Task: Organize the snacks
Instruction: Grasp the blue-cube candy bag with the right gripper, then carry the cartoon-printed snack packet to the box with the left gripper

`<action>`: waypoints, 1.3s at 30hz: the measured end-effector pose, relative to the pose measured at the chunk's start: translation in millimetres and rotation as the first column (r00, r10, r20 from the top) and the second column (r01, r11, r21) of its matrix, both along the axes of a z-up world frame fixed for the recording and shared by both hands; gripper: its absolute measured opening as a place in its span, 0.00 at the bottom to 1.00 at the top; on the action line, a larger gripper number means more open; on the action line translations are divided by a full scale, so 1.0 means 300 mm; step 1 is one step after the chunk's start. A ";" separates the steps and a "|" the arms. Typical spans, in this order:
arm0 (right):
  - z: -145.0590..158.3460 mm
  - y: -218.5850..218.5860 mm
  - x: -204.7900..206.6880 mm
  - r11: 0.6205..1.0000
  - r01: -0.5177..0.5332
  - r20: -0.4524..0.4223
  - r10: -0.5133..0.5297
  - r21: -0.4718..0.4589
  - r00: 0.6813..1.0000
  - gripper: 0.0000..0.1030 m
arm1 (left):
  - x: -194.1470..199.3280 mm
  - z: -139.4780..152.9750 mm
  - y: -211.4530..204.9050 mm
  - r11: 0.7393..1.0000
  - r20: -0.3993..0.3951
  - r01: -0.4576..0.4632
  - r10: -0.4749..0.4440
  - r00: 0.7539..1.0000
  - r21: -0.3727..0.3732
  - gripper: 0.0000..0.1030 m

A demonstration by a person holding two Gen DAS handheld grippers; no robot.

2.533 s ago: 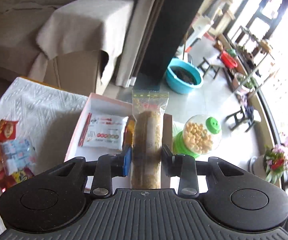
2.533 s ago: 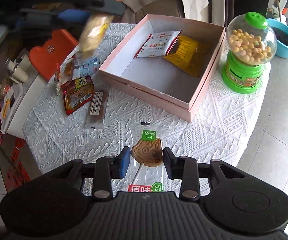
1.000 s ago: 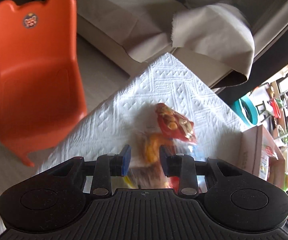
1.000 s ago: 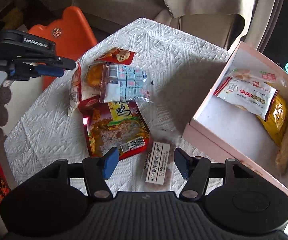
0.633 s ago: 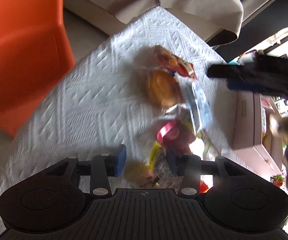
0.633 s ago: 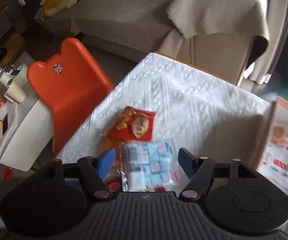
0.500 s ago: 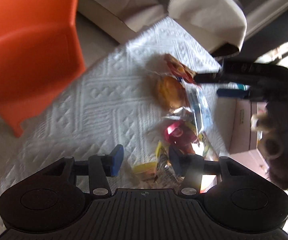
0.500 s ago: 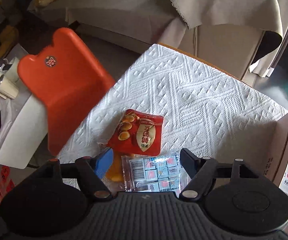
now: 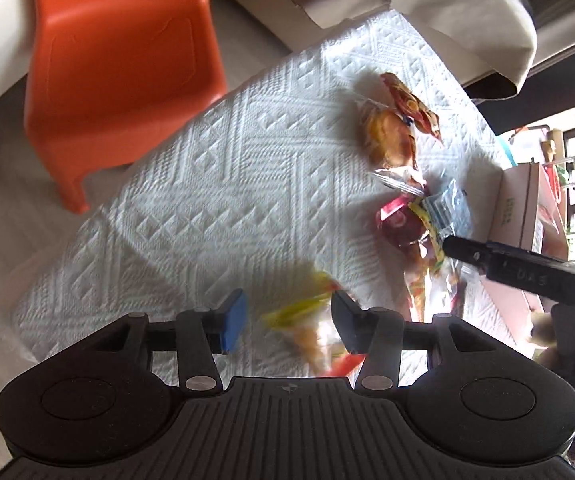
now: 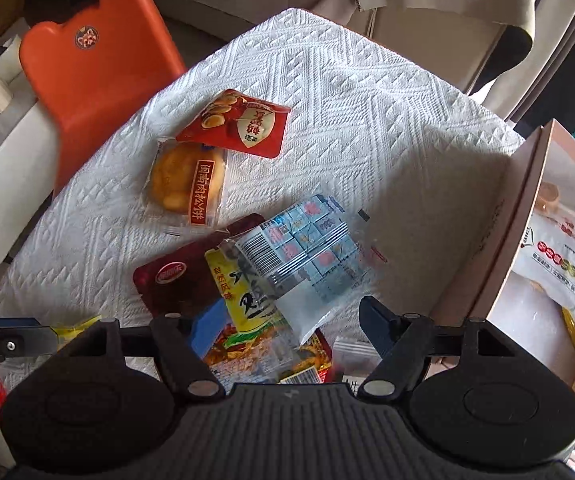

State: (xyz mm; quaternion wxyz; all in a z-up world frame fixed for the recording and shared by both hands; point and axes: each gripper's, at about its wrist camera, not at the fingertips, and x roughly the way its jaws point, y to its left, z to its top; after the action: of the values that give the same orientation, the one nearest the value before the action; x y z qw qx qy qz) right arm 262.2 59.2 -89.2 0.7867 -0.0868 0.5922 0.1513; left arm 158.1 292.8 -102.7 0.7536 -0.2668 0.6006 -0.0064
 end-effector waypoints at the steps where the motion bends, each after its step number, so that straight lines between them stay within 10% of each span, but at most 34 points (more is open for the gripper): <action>1: 0.015 -0.007 -0.007 1.000 0.013 0.009 -0.013 0.017 1.000 0.72 | -0.007 0.010 -0.009 1.000 0.009 -0.001 0.001 1.000 0.002 0.51; 7: 0.054 -0.045 0.051 0.975 0.188 -0.053 -0.183 0.120 0.982 0.72 | -0.068 0.015 -0.064 0.993 -0.031 -0.111 0.110 0.993 -0.045 0.51; 14: -0.030 -0.065 0.162 0.851 0.508 -0.226 -0.473 0.133 0.852 0.72 | -0.025 -0.065 -0.105 0.983 -0.049 -0.166 0.163 0.985 -0.073 0.51; 22: -0.097 -0.035 0.198 0.800 0.600 -0.129 -0.596 -0.001 0.793 0.76 | 0.112 -0.055 -0.167 0.999 0.028 0.016 -0.017 0.999 0.047 0.51; 31: -0.034 0.029 0.126 0.949 0.314 -0.037 -0.312 0.035 0.949 0.58 | 0.104 -0.030 -0.310 0.931 0.031 0.278 -0.293 0.955 0.235 0.58; 35: 0.007 -0.017 0.037 0.976 0.217 0.019 -0.217 0.032 0.976 0.58 | 0.106 -0.039 -0.377 0.901 0.015 0.316 -0.335 0.942 0.296 0.73; 39: 0.041 -0.118 -0.070 0.978 0.200 0.021 -0.202 0.061 0.979 0.58 | 0.090 -0.039 -0.415 0.896 0.026 0.269 -0.297 0.955 0.354 0.62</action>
State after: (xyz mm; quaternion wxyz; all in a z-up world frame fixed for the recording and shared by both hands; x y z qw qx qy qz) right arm 241.2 23.7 -76.7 0.8081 -0.0057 0.5826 0.0871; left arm 185.2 168.4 -114.3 0.8029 -0.0393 0.5945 -0.0205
